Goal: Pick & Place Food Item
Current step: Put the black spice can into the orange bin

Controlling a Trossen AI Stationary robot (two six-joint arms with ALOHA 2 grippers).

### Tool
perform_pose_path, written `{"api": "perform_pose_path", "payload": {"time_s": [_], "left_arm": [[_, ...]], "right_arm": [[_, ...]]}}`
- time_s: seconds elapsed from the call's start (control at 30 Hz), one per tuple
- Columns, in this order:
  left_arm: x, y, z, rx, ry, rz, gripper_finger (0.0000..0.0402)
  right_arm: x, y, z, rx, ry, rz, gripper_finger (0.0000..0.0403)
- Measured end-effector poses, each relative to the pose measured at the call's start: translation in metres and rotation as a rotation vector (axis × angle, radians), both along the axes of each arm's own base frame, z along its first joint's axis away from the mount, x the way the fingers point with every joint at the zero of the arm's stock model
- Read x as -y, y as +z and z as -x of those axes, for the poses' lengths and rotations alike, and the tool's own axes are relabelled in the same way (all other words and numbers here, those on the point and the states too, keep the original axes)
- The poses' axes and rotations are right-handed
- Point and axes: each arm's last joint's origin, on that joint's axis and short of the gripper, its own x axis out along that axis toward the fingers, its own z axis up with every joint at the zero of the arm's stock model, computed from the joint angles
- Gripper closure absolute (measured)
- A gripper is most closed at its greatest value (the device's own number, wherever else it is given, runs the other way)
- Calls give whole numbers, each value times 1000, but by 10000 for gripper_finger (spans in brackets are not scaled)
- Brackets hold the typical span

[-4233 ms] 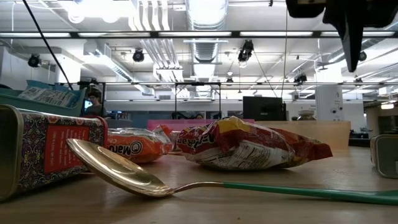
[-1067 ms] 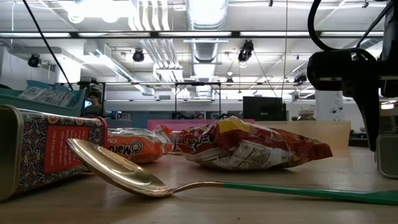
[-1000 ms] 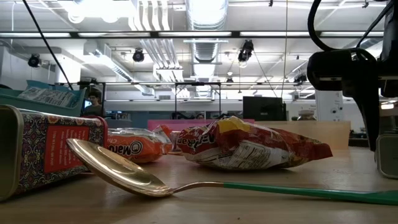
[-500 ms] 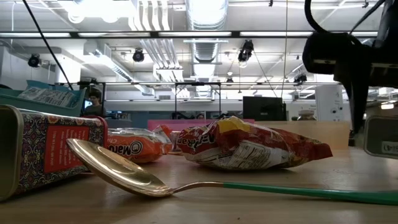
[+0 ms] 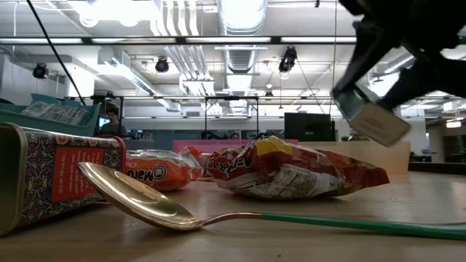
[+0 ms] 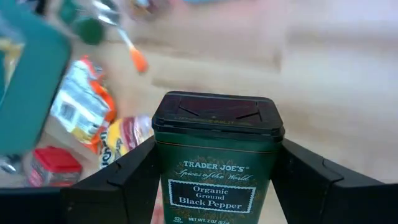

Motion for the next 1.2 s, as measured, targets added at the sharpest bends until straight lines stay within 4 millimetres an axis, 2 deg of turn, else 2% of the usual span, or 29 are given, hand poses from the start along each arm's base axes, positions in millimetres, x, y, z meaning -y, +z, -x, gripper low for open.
{"api": "perform_pose_path", "payload": {"time_s": [0.17,0.33,0.47,0.7,1.0,1.2], "left_arm": [[0,0,0,0,0,0,76],[0,0,0,0,0,0,76],[0,0,0,0,0,0,76],[0,0,0,0,0,0,76],[0,0,0,0,0,0,76],[0,0,0,0,0,0,76]], "right_arm": [[2,9,-1,-35,200,258,157],[12,18,0,8,117,454,156],[27,18,3,-27,25,628,156],[71,15,-6,-86,-179,728,156],[137,4,-12,-239,-405,730,156],[168,-3,-20,-334,-462,722,156]]}}
